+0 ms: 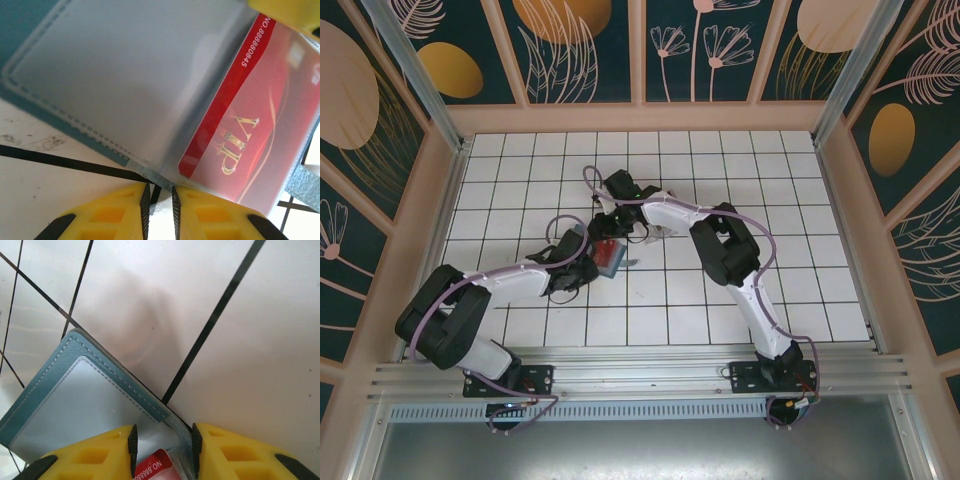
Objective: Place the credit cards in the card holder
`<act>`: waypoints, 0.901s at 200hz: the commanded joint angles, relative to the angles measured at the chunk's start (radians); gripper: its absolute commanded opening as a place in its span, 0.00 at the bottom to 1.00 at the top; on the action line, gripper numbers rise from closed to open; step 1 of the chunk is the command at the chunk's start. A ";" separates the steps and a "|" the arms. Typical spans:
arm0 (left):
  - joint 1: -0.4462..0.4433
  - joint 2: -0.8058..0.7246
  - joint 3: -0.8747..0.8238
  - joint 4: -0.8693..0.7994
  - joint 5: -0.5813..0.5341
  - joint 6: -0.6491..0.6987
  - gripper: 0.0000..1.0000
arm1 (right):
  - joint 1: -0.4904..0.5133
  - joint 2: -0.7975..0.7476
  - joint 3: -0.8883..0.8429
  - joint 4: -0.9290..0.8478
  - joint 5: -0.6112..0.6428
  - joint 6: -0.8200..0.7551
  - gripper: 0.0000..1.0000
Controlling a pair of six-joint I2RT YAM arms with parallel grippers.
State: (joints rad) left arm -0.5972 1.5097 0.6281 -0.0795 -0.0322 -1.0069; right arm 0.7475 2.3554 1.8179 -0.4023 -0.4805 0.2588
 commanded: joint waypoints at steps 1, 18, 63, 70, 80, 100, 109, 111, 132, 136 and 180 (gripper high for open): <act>-0.049 0.055 0.044 0.056 0.128 -0.040 0.23 | 0.024 0.008 0.018 -0.097 -0.081 -0.042 0.36; -0.049 0.034 0.057 0.028 0.113 -0.034 0.23 | 0.023 -0.016 0.014 -0.093 -0.070 -0.044 0.38; -0.049 -0.081 0.075 -0.069 0.058 -0.029 0.29 | -0.007 -0.131 0.022 -0.098 0.022 -0.044 0.44; -0.049 -0.099 0.080 -0.087 0.044 -0.028 0.30 | -0.015 -0.154 0.021 -0.097 0.040 -0.043 0.45; -0.049 -0.125 0.088 -0.106 0.031 -0.026 0.31 | -0.026 -0.186 0.015 -0.094 0.064 -0.041 0.45; -0.050 -0.164 0.108 -0.136 0.003 -0.023 0.33 | -0.044 -0.261 -0.027 -0.069 0.118 -0.041 0.47; -0.049 -0.171 0.119 -0.145 -0.010 -0.019 0.34 | -0.054 -0.300 -0.063 -0.049 0.149 -0.039 0.47; -0.050 -0.173 0.122 -0.146 -0.012 -0.017 0.34 | -0.055 -0.306 -0.069 -0.046 0.154 -0.038 0.47; -0.048 -0.168 0.160 -0.152 -0.041 0.000 0.36 | -0.092 -0.396 -0.171 -0.002 0.218 -0.026 0.48; -0.046 -0.162 0.166 -0.151 -0.043 0.006 0.36 | -0.101 -0.415 -0.194 0.009 0.231 -0.024 0.49; -0.033 -0.027 0.319 -0.089 -0.022 0.058 0.41 | -0.195 -0.585 -0.424 0.080 0.361 -0.033 0.55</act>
State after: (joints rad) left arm -0.6407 1.4086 0.8551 -0.1940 -0.0467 -0.9997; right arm 0.5873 1.8324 1.4818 -0.3538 -0.2340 0.2382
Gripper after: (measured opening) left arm 0.397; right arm 0.538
